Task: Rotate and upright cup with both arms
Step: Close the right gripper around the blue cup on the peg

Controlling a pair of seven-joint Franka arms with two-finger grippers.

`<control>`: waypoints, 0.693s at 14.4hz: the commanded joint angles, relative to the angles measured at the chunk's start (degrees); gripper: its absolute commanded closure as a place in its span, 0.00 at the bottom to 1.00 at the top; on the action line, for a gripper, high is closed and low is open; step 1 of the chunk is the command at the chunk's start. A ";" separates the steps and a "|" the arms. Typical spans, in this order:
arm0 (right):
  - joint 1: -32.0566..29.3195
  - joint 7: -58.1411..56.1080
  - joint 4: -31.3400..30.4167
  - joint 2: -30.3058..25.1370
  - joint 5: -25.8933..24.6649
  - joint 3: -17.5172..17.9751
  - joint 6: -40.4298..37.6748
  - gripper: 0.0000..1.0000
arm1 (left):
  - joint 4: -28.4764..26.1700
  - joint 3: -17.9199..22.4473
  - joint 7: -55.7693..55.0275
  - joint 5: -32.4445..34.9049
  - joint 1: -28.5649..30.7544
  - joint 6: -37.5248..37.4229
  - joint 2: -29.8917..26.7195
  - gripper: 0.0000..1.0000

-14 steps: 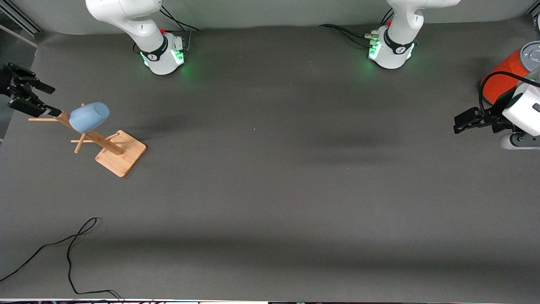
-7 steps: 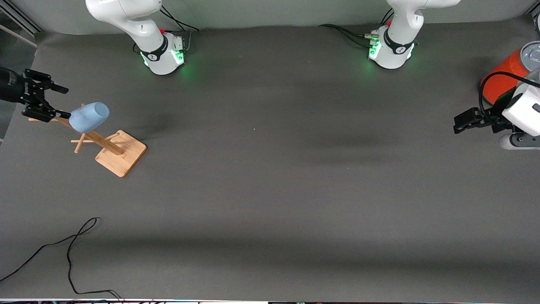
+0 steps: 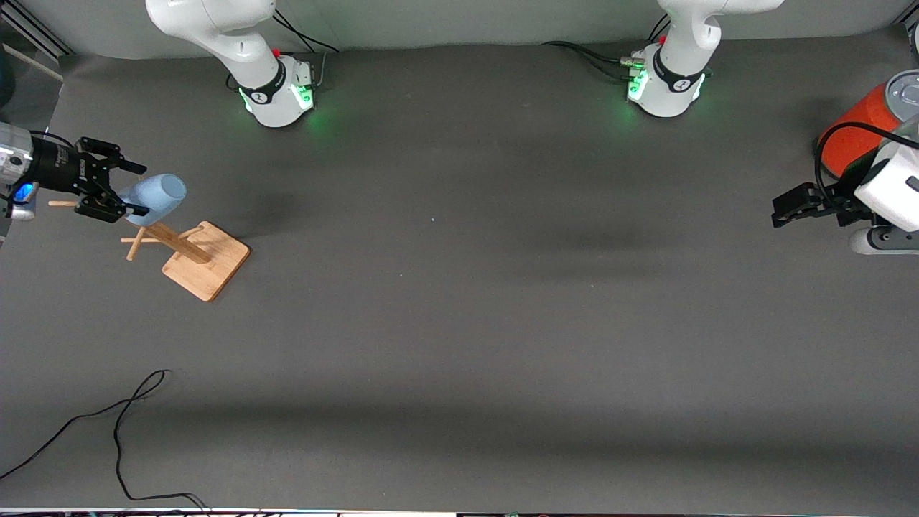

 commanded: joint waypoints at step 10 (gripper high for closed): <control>0.47 0.34 -0.13 2.31 2.70 0.11 1.69 0.39 | 1.14 -0.10 0.54 -0.08 0.20 -0.35 0.57 0.00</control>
